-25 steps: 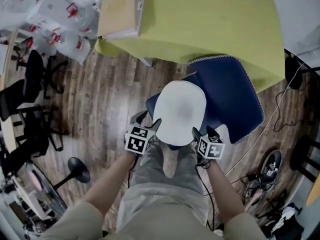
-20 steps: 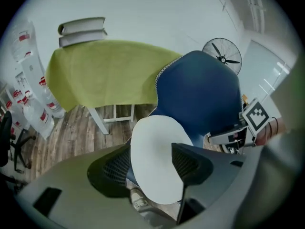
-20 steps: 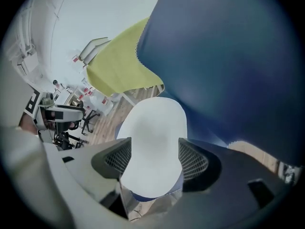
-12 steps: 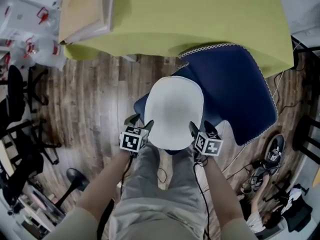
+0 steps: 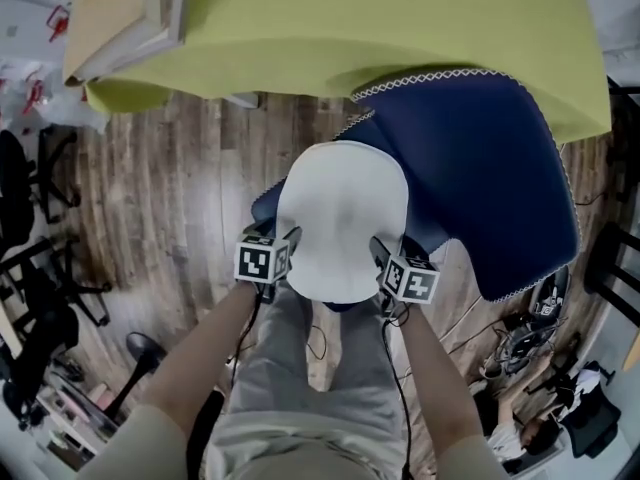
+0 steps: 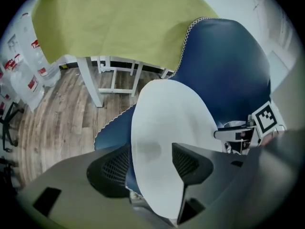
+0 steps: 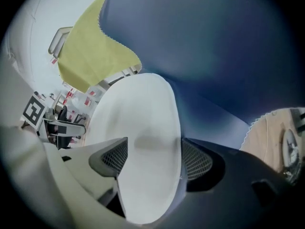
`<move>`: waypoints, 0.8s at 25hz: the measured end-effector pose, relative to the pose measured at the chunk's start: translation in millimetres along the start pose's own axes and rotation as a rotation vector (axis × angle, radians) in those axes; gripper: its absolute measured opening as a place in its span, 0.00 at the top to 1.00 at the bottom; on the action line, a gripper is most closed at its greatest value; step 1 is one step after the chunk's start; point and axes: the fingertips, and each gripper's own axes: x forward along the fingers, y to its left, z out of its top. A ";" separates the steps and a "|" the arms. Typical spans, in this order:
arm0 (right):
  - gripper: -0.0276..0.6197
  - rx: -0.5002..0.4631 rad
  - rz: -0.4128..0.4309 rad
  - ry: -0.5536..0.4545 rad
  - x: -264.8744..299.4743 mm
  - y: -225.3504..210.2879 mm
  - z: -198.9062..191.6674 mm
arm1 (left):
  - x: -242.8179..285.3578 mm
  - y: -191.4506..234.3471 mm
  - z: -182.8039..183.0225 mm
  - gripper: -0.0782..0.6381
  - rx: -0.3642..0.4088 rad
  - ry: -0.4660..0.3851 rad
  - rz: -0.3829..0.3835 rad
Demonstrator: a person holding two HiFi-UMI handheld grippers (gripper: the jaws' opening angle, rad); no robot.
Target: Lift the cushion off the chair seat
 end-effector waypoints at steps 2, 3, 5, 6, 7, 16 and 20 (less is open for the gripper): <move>0.41 0.002 -0.014 0.018 7.4 -2.0 -8.3 | 9.7 2.9 -8.1 0.52 -0.007 0.023 0.005; 0.41 0.010 -0.022 0.025 9.9 -2.6 -11.8 | 14.1 3.9 -12.9 0.52 -0.016 0.035 0.007; 0.41 0.014 -0.048 0.025 12.0 -4.8 -15.9 | 20.5 4.7 -20.3 0.52 -0.049 0.047 0.007; 0.42 0.012 -0.058 0.027 12.5 -5.4 -16.8 | 22.0 4.9 -21.6 0.52 -0.062 0.042 0.008; 0.43 0.012 -0.059 0.034 13.1 -4.9 -17.0 | 22.7 5.3 -21.7 0.52 -0.068 0.033 0.012; 0.83 -0.036 -0.010 0.057 -4.6 13.4 -10.1 | 7.1 6.8 -16.7 0.76 -0.063 -0.002 0.064; 0.83 -0.087 0.020 0.068 -27.7 28.4 -19.1 | -18.7 1.1 -21.2 0.80 -0.009 0.009 0.054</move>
